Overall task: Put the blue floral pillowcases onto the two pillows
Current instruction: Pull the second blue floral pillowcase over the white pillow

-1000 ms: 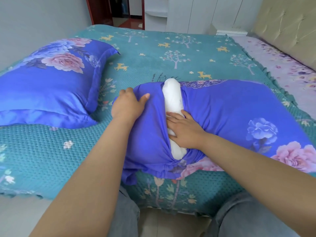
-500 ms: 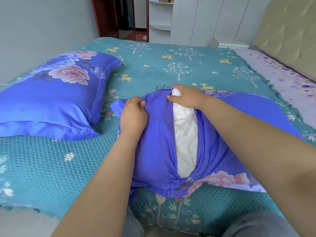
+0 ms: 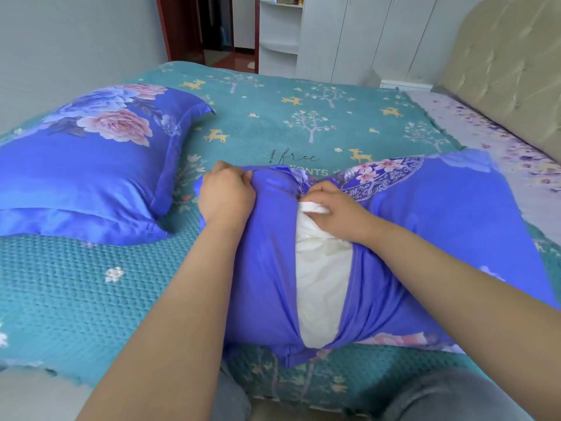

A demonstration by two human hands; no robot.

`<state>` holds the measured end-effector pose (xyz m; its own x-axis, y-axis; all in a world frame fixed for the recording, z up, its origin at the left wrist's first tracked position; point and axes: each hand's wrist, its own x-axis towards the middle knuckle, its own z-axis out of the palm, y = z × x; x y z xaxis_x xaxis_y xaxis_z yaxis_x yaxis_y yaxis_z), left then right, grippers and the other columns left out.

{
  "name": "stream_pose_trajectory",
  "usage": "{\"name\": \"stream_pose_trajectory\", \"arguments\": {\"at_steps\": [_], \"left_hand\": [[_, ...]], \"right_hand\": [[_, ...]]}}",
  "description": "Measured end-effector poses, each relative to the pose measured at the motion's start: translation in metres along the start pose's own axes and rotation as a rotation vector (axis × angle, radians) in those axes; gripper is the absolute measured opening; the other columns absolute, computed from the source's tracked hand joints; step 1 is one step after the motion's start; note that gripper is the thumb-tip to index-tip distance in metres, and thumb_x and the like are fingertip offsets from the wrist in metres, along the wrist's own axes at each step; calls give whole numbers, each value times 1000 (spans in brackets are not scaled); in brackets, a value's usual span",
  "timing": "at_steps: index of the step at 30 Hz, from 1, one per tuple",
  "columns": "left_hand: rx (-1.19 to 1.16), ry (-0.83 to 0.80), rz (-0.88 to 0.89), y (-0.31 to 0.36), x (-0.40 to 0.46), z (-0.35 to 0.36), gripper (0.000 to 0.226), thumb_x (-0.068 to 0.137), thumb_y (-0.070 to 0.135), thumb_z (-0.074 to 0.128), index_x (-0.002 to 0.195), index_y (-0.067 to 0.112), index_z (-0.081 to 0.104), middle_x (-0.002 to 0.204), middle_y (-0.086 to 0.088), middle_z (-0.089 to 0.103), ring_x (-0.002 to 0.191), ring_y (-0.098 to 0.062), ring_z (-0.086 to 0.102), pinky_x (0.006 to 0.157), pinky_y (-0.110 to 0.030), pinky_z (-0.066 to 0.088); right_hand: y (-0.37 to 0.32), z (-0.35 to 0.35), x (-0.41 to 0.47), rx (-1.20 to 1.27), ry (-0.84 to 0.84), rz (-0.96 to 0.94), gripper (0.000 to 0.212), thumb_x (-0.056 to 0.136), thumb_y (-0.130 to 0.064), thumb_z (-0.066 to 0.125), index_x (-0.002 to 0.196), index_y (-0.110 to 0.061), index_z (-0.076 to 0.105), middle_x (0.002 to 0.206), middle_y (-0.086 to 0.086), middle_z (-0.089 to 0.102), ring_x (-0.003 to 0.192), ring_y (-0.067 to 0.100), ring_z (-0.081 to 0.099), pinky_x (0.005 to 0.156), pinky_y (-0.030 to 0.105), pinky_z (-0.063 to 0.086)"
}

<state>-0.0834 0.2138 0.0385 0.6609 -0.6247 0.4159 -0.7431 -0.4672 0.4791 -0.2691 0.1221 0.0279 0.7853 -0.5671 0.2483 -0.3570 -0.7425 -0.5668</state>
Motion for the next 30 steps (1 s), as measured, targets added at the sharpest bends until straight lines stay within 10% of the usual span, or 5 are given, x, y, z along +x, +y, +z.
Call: {"name": "stream_pose_trajectory", "arguments": {"at_steps": [5,9,18,25,30], "left_hand": [[-73,157,241,37,-15,-9,29,94,26,46,82,6,62,91,-14,64,85,-35,58,59,-34,29],[-71,187,518,62,-39,-7,25,86,22,54,69,6,63,73,-11,62,65,-34,59,49,-30,35],[-113,-36,124,8,-19,-6,32,94,37,48,111,13,58,111,-12,60,98,-33,57,77,-39,43],[-75,-24,178,16,-27,-4,20,89,31,57,97,18,69,99,-8,67,97,-29,57,73,-36,44],[-145,137,300,25,-31,-11,26,85,24,53,78,7,71,78,-14,61,80,-35,56,69,-39,43]], "right_hand": [[3,18,-10,-117,-21,-33,26,82,-13,50,98,-5,68,101,10,68,97,29,64,88,37,48],[9,29,-16,-237,-123,82,37,76,-27,41,99,-6,61,102,11,62,100,30,57,84,27,35],[9,30,-22,-144,118,-102,58,86,-34,36,140,-14,43,146,-1,41,137,17,33,112,33,26],[-24,23,-31,222,401,101,36,79,-21,44,98,-5,70,101,-1,54,100,17,48,94,22,34],[-79,2,-17,1402,155,367,49,92,-26,43,130,4,50,121,19,58,109,27,57,100,39,42]]}}
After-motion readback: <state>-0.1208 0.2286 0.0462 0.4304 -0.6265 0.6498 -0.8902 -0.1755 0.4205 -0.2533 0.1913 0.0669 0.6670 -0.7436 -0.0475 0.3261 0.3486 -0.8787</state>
